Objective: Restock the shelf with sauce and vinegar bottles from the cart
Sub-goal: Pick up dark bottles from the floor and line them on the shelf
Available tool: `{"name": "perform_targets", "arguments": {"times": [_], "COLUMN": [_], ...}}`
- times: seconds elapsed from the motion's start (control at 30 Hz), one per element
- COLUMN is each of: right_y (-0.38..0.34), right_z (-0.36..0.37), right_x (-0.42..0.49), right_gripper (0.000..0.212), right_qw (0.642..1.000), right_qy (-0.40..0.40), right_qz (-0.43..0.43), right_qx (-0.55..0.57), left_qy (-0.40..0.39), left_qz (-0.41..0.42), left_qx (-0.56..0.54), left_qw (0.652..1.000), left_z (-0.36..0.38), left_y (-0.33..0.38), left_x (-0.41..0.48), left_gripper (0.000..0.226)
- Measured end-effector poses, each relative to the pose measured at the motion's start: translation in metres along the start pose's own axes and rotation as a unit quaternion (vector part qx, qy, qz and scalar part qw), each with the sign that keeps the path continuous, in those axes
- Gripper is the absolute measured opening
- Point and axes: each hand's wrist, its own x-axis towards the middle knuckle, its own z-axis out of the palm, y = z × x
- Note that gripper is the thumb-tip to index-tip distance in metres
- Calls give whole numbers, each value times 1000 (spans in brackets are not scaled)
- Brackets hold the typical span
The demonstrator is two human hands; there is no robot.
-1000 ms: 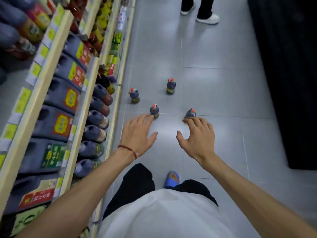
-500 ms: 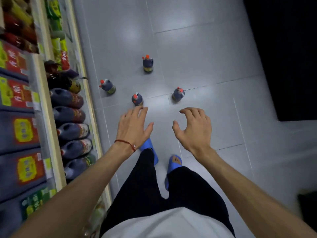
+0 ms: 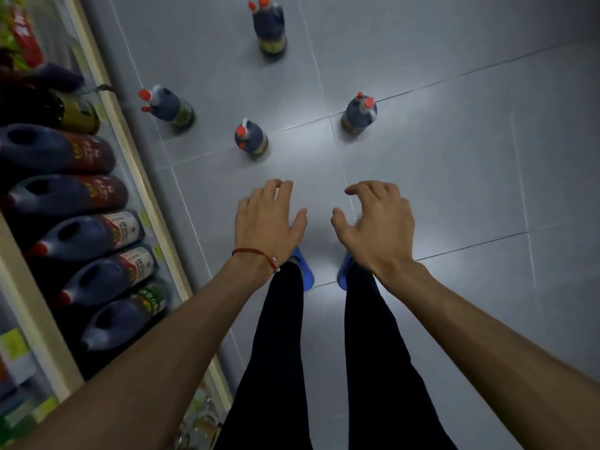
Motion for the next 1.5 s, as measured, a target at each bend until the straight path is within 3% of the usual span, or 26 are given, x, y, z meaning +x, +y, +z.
{"name": "perform_targets", "arguments": {"times": [0.23, 0.67, 0.93, 1.1, 1.27, 1.4, 1.5], "right_y": [80, 218, 260, 268, 258, 252, 251], "right_z": [92, 266, 338, 344, 349, 351, 348], "right_x": [41, 179, 247, 283, 314, 331, 336], "right_gripper": [45, 49, 60, 91, 105, 102, 93], "right_qw": [999, 998, 993, 981, 932, 895, 892], "right_qy": [-24, 28, 105, 143, 164, 214, 245], "right_qz": [-35, -43, 8, 38, 31, -3, -9], "right_qx": [-26, -41, 45, 125, 321, 392, 379], "left_qy": [9, 60, 146, 179, 184, 188, 195], "left_qz": [13, 103, 156, 148, 129, 112, 113], "left_qx": [-52, 11, -11, -26, -37, -63, -70], "left_qw": [999, 993, 977, 972, 974, 974, 972], "left_z": [119, 293, 348, 357, 357, 361, 362], "left_y": [3, -36, -58, -60, -59, -57, -55], "left_x": [66, 266, 350, 367, 370, 374, 373], "left_gripper": [53, 60, 56, 54, 56, 57, 57]}}
